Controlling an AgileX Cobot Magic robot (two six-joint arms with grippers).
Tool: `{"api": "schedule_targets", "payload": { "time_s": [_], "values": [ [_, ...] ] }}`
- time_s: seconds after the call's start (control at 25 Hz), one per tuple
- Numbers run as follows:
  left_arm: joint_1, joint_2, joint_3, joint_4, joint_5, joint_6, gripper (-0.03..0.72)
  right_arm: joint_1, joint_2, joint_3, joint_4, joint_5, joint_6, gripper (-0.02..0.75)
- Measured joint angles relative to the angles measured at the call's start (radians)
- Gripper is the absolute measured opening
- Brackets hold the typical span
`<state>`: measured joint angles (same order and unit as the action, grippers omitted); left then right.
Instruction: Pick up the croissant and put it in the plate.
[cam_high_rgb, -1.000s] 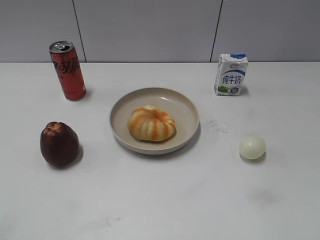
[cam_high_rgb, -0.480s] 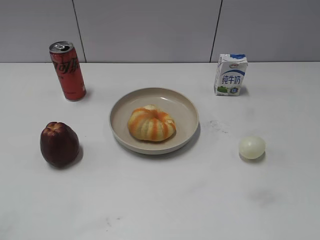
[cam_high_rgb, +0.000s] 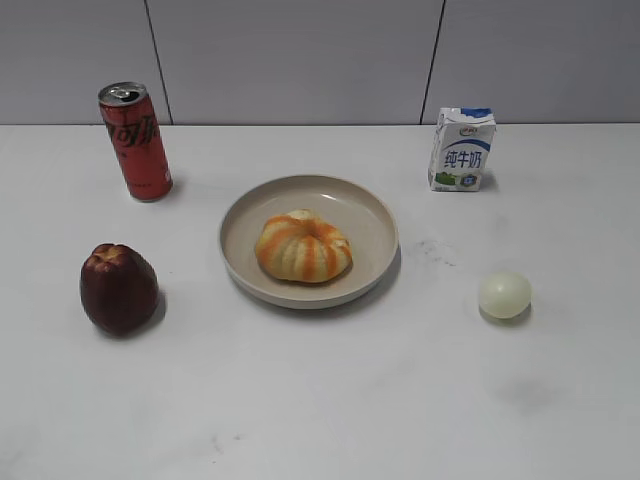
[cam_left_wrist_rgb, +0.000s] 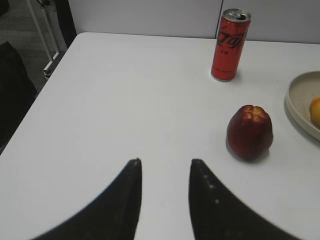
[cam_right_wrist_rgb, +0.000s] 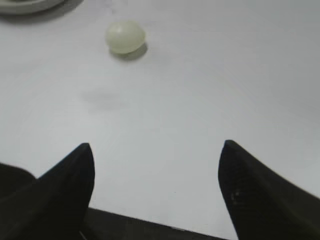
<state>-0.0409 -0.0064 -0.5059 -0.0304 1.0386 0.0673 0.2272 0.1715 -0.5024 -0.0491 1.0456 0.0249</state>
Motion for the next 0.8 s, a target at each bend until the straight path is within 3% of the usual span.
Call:
{"api": "schedule_targets", "payload": {
  "time_s": [0.12,0.32,0.8],
  "values": [
    [0.0,0.0,0.0,0.0,0.0,0.0,0.239,-0.104,-0.073,0.0,0.0,0.0,0.0,0.584],
    [0.0,0.0,0.0,0.0,0.0,0.0,0.239,-0.182,-0.14,0.0,0.0,0.0,0.0,0.584],
    [0.0,0.0,0.0,0.0,0.0,0.0,0.239,-0.197,-0.176,0.0,0.0,0.001,0.0,0.584]
  ]
}}
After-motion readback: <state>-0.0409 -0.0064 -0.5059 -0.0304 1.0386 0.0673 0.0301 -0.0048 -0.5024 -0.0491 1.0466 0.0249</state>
